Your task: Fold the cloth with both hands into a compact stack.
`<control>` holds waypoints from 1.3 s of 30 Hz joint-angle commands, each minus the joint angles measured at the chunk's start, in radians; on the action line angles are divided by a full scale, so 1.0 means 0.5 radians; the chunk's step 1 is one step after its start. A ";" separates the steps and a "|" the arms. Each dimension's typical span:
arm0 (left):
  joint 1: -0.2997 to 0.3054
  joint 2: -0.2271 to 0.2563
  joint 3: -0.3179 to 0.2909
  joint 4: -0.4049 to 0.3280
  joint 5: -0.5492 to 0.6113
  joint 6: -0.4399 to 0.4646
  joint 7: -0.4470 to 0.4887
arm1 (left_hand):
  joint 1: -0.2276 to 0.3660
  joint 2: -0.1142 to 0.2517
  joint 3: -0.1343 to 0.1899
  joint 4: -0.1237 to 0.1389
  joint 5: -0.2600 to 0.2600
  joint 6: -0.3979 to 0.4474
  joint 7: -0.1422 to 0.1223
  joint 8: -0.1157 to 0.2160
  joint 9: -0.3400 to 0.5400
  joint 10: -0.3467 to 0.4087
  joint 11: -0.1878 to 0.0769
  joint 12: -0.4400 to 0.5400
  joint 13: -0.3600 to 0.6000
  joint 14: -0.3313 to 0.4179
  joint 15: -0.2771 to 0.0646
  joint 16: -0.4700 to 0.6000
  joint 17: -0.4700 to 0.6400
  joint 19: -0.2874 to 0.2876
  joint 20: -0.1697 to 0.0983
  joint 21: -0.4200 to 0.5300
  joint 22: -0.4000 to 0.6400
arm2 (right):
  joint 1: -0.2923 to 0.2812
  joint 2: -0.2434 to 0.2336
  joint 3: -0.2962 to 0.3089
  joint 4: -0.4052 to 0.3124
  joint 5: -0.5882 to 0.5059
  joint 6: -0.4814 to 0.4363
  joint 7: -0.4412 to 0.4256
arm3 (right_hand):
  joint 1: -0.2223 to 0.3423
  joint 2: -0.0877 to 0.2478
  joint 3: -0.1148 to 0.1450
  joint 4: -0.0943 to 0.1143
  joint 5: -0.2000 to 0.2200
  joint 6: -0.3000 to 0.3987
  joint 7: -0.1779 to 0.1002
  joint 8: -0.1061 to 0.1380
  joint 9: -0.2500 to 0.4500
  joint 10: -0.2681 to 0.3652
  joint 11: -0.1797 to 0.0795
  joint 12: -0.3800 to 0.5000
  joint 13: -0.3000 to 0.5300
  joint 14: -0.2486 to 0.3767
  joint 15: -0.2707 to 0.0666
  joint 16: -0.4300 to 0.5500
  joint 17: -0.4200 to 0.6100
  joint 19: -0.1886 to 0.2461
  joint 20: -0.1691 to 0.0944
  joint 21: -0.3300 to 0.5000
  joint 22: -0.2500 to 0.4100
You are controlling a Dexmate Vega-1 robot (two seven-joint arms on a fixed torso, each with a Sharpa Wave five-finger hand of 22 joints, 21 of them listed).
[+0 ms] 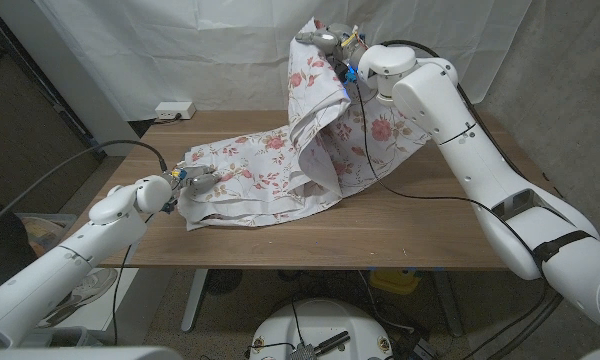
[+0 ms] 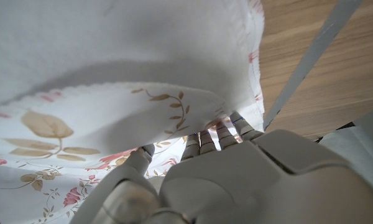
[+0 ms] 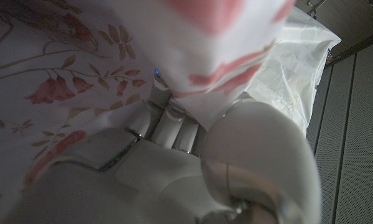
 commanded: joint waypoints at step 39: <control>-0.100 -0.018 0.060 0.124 -0.022 -0.091 -0.026 | 0.003 0.208 -0.013 -0.001 0.012 0.012 -0.005 0.016 0.002 0.015 -0.012 0.025 0.000 0.001 -0.010 0.019 0.002 -0.005 -0.016 -0.009 0.007 | -0.095 0.475 -0.357 0.506 -0.085 0.267 -0.060 | 0.018 0.015 -0.014 0.005 0.015 0.086 0.083 -0.078 -0.006 0.051 0.075 -0.121 -0.196 0.073 0.004 -0.302 -0.480 0.083 -0.191 -0.033 -0.045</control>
